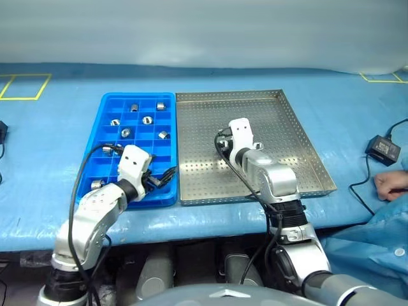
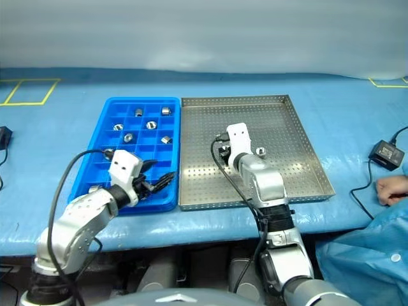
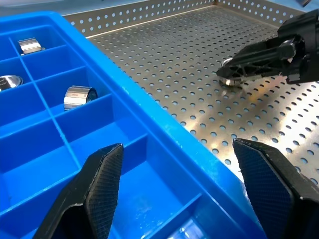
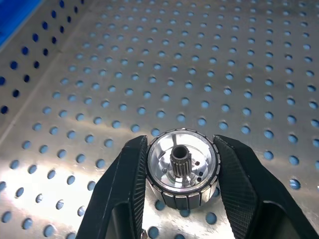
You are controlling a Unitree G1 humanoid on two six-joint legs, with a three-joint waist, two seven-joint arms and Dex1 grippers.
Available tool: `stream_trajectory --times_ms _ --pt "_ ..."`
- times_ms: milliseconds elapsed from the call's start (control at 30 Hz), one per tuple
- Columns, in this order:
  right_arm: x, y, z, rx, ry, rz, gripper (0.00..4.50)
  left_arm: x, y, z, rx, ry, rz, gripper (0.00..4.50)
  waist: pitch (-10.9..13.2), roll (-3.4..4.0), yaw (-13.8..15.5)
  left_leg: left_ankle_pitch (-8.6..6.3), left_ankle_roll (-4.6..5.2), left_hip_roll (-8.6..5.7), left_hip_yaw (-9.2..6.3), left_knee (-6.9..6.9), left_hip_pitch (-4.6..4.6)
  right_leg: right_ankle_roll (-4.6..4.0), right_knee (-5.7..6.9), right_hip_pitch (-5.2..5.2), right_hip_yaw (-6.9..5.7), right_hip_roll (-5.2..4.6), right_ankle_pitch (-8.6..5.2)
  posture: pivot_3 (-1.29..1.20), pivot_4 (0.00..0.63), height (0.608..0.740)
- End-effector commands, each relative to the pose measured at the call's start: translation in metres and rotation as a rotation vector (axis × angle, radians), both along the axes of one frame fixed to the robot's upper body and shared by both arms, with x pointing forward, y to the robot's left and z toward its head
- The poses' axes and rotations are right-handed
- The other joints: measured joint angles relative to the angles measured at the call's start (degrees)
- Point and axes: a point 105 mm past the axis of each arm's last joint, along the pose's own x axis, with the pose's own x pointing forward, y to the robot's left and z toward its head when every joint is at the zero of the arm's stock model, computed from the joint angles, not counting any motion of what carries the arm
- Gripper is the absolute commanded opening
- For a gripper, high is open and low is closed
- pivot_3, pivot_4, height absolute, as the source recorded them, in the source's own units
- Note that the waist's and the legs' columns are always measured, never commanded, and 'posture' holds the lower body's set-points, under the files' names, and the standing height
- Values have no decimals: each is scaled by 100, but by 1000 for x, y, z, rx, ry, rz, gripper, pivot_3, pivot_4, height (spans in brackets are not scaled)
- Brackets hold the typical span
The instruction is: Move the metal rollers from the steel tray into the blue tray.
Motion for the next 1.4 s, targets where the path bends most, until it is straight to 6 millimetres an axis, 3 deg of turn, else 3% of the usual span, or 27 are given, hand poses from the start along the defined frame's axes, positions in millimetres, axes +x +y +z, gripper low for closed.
stream_trajectory --times_ms 33,200,500,867,1033,1200,1400 --pt "-7 42 56 77 -193 181 1711 -9 6 16 5 -49 5 3842 1 2 -34 0 0 1 0 -1 0 0 -1 0 -1 1 0 86 150 740" --pt "-26 95 69 90 -236 464 1711 -11 20 18 0 -69 102 3842 1 2 -49 1 -1 1 -4 -3 1 1 -2 2 -5 1 -3 114 150 740" --pt "-15 141 70 87 -266 606 1711 -17 29 15 -28 -76 219 3842 1 1 115 3 -9 -2 -17 -4 1 -9 -5 5 -23 -3 0 208 150 740" --pt "-16 166 58 157 -189 673 1711 -21 24 15 -54 -80 227 3842 2 2 326 12 -27 -5 -38 -34 0 -31 -7 5 -47 -3 -12 261 150 740" --pt "-11 165 46 198 -102 650 1711 -21 24 14 -54 -75 230 3842 2 2 344 18 -37 -8 -44 -40 0 -32 -7 4 -56 0 -16 265 150 740" --pt "-11 164 46 217 -87 660 1711 -19 23 8 -49 -53 225 3842 2 3 362 20 -41 -8 -48 -43 0 -36 -7 4 -60 2 -18 254 150 740" --pt "-9 159 48 239 -89 636 3597 -15 22 7 -53 -48 217 3842 2 3 360 20 -41 -8 -51 -45 0 -38 -7 4 -63 3 -20 226 150 740"
